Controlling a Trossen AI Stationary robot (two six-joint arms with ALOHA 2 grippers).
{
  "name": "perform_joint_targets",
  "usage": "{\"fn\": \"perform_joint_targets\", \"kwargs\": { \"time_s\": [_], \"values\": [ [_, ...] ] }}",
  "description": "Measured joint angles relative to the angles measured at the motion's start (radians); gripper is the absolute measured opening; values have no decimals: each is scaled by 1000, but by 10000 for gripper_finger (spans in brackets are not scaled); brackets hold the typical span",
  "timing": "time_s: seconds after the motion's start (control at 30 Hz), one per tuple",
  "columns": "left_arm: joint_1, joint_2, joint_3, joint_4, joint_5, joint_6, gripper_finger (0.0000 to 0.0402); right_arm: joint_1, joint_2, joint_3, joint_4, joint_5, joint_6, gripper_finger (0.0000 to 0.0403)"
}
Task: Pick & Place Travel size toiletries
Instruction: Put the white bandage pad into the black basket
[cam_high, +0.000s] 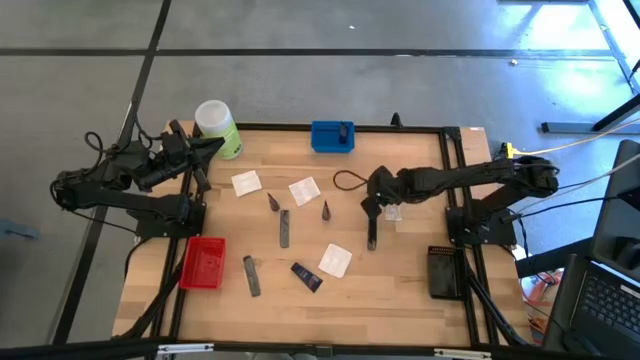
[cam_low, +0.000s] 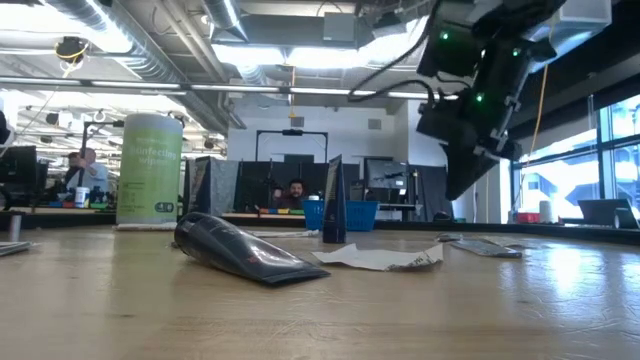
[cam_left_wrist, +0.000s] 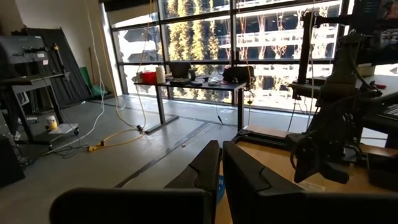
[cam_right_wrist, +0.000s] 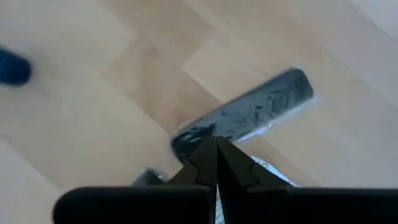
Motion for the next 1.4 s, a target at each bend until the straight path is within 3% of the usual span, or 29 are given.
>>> {"fn": "perform_joint_targets", "kwargs": {
  "time_s": [0.53, 1.1, 1.4],
  "values": [
    [0, 0, 0, 0, 0, 0, 15, 89, 11, -3, -65, 121, 176, 22],
    [0, 0, 0, 0, 0, 0, 15, 116, 131, -2, -81, 87, 263, 128],
    [0, 0, 0, 0, 0, 0, 15, 129, 137, -2, -144, 129, 354, 142]
  ]
}}
